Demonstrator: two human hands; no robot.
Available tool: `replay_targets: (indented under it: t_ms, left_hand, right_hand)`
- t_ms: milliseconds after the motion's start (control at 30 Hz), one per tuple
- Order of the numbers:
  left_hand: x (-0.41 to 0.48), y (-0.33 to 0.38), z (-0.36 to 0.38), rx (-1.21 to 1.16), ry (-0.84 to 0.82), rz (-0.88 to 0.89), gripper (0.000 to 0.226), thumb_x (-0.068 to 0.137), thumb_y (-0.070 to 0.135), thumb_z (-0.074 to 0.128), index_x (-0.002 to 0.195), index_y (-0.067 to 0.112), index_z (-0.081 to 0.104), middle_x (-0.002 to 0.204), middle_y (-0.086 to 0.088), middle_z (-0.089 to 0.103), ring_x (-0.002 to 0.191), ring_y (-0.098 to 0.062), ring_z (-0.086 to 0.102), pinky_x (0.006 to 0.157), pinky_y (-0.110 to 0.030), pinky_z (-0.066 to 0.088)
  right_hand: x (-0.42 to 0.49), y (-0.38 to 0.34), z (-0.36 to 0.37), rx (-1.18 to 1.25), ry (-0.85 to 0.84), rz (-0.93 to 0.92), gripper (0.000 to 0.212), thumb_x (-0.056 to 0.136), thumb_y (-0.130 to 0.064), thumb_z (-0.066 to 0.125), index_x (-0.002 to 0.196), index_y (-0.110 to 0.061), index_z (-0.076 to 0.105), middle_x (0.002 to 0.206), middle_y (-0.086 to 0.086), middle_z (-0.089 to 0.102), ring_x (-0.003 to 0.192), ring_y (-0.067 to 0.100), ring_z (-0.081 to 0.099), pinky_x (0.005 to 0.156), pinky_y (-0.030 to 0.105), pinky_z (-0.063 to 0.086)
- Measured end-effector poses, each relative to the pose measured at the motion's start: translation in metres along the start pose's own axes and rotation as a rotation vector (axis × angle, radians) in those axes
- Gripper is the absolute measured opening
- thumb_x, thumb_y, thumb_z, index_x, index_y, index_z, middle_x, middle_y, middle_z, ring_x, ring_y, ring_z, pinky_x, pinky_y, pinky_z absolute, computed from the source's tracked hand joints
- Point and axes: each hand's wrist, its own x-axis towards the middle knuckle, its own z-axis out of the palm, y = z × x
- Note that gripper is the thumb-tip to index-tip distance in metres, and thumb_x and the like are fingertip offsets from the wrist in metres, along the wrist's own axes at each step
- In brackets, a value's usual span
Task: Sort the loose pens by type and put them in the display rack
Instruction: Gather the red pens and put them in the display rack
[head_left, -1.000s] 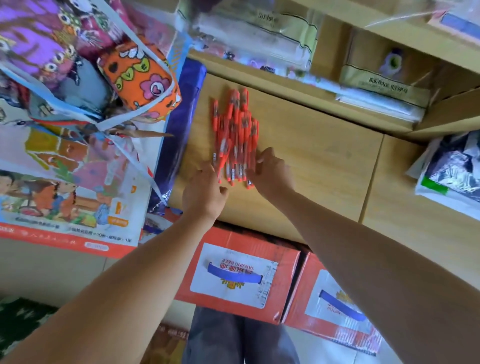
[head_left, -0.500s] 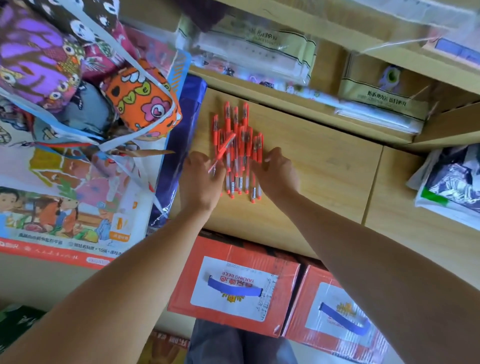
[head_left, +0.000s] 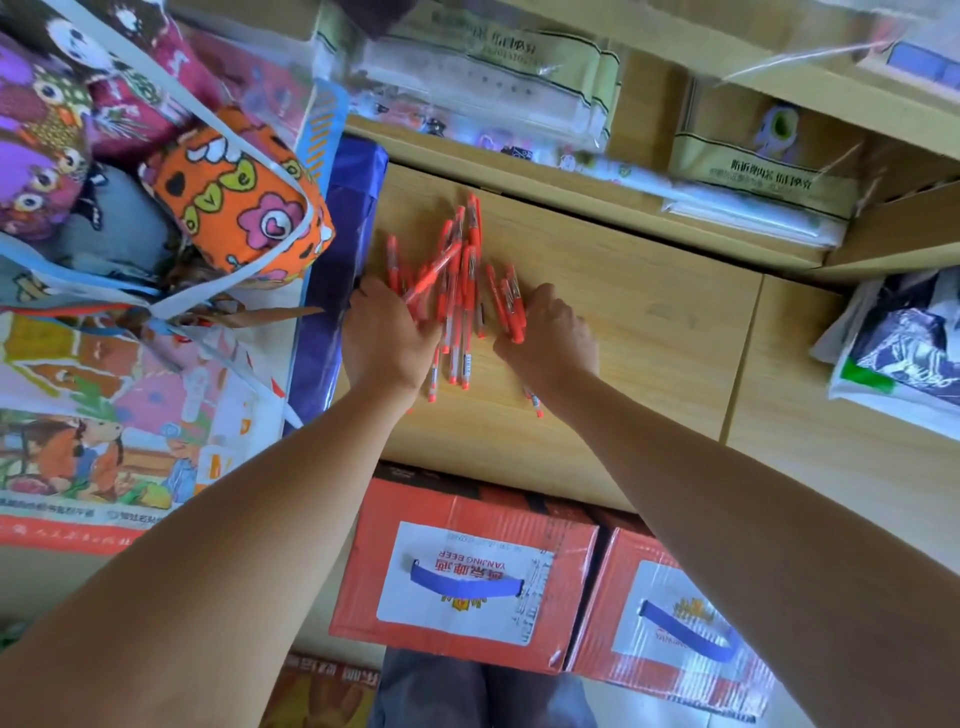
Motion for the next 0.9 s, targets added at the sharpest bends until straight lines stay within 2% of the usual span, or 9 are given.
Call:
replay_targets:
  t_ms: [100,233,467,567,667,767,833,900]
  left_hand:
    - [-0.002,-0.001,-0.001,0.090,-0.020,0.011,0.046,0.088,0.033,0.061,0.114,-0.002,0.047,0.112,-0.020,0.058,0.102,-0.038,0.059,0.081,-0.044,0.049]
    - [-0.003,0.000,-0.002,0.133,-0.059,0.011,0.052,0.087,0.040,0.062,0.114,-0.002,0.049,0.112,-0.020,0.058,0.100,-0.036,0.060,0.078,-0.044,0.052]
    - [-0.012,0.000,-0.004,0.193,-0.044,0.086,0.051,0.087,0.040,0.063,0.112,-0.001,0.049,0.108,-0.019,0.058,0.095,-0.034,0.061,0.075,-0.040,0.052]
    - [-0.016,0.002,-0.010,0.213,-0.071,0.143,0.034,0.089,0.031,0.064,0.102,0.001,0.055,0.095,-0.014,0.062,0.086,-0.031,0.063,0.068,-0.038,0.051]
    - [-0.021,0.002,-0.015,0.068,-0.096,0.085,0.021,0.091,0.026,0.061,0.095,0.008,0.050,0.083,-0.007,0.057,0.077,-0.024,0.056,0.066,-0.033,0.041]
    - [-0.032,0.002,-0.019,-0.115,-0.108,0.031,0.014,0.090,0.023,0.059,0.086,0.013,0.049,0.076,0.000,0.054,0.069,-0.019,0.050,0.066,-0.025,0.040]
    - [-0.039,0.002,-0.018,-0.206,-0.133,0.013,0.018,0.089,0.026,0.057,0.078,0.014,0.051,0.065,0.002,0.054,0.057,-0.016,0.050,0.053,-0.016,0.037]
    - [-0.049,0.006,-0.018,-0.374,-0.195,-0.026,0.018,0.084,0.030,0.055,0.075,0.014,0.053,0.063,-0.004,0.059,0.056,-0.025,0.057,0.051,-0.024,0.045]
  right_hand:
    - [0.000,0.001,-0.003,-0.020,-0.025,-0.002,0.040,0.083,-0.026,0.066,0.112,-0.008,0.045,0.087,0.001,0.049,0.076,0.020,0.051,0.059,0.029,0.039]
    - [0.000,0.006,-0.003,-0.015,-0.001,-0.011,0.030,0.085,-0.019,0.059,0.111,-0.007,0.052,0.084,0.003,0.049,0.077,0.023,0.050,0.061,0.031,0.037]
    - [0.000,0.019,-0.007,0.199,-0.076,0.050,0.019,0.095,-0.027,0.044,0.101,-0.009,0.048,0.085,0.008,0.055,0.076,0.029,0.054,0.062,0.039,0.043]
    - [-0.005,0.026,-0.011,0.449,-0.127,0.099,0.017,0.097,-0.025,0.042,0.096,-0.009,0.048,0.080,0.007,0.058,0.073,0.024,0.055,0.065,0.041,0.045]
    - [-0.016,0.031,-0.014,0.604,-0.170,0.153,0.017,0.099,-0.024,0.040,0.097,-0.010,0.049,0.074,0.002,0.056,0.065,0.015,0.051,0.057,0.028,0.040]
    - [-0.029,0.037,-0.017,0.667,-0.188,0.168,0.021,0.101,-0.025,0.038,0.103,-0.009,0.052,0.074,0.002,0.057,0.062,0.011,0.049,0.054,0.024,0.037]
    - [-0.039,0.041,-0.021,0.701,-0.198,0.160,0.023,0.102,-0.027,0.038,0.103,-0.010,0.054,0.073,0.002,0.057,0.062,0.011,0.050,0.054,0.023,0.038]
    - [-0.051,0.046,-0.028,0.717,-0.218,0.144,0.025,0.102,-0.031,0.039,0.099,-0.011,0.055,0.071,0.001,0.057,0.060,0.011,0.050,0.054,0.023,0.039]
